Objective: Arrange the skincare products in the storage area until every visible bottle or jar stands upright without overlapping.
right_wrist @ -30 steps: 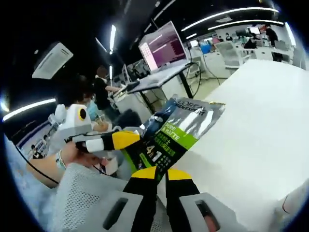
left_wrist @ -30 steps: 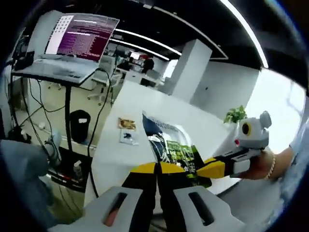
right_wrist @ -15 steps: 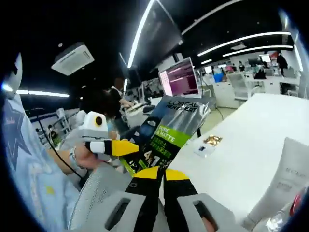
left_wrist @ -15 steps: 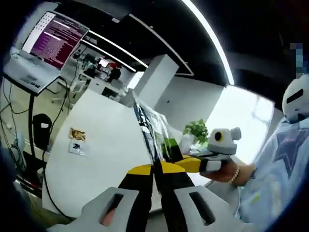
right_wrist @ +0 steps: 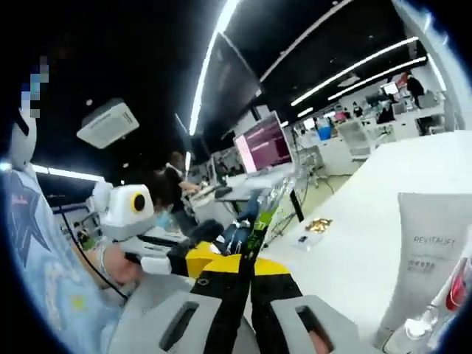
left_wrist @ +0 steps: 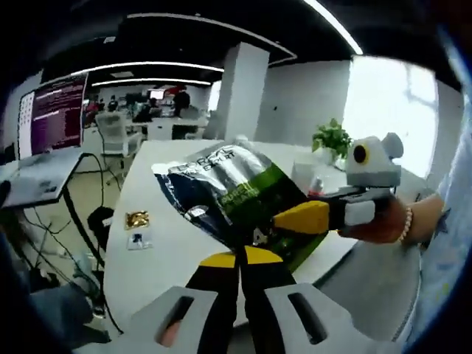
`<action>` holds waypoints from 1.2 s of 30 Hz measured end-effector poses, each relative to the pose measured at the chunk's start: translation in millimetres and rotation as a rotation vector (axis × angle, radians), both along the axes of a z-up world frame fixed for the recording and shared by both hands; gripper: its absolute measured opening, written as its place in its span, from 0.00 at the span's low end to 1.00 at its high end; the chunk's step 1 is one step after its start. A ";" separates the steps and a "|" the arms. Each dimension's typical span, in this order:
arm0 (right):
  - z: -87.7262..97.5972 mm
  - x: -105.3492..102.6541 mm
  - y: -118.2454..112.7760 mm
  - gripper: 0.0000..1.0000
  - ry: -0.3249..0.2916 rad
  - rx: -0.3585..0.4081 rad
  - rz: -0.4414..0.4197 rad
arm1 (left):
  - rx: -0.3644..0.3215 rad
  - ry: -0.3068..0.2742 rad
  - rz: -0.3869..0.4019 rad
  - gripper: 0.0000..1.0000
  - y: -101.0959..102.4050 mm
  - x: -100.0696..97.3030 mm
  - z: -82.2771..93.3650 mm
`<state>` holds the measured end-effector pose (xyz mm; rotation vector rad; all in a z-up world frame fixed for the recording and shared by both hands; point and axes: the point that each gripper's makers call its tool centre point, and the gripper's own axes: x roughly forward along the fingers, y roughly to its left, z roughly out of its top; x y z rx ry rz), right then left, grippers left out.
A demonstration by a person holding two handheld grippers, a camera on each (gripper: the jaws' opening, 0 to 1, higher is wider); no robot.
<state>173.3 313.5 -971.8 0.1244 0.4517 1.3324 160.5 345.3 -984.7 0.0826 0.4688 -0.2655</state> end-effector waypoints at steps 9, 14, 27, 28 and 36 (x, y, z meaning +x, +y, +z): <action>-32.9 0.2 0.2 0.00 -0.213 -0.247 -0.022 | 0.238 0.177 -0.057 0.00 -6.9 7.0 -25.2; -40.4 12.8 -6.6 0.00 -0.194 -0.277 -0.073 | 0.149 0.148 -0.044 0.00 -7.7 17.3 -29.6; -51.4 14.1 -10.8 0.00 -0.178 -0.334 -0.084 | 0.205 0.133 -0.071 0.00 -10.7 11.3 -29.2; -52.5 13.8 -11.1 0.00 -0.184 -0.343 -0.085 | 0.208 0.135 -0.072 0.00 -11.1 11.0 -29.8; -54.6 17.9 -15.4 0.00 -0.138 -0.347 -0.112 | 0.198 0.145 -0.054 0.00 -8.7 10.7 -30.0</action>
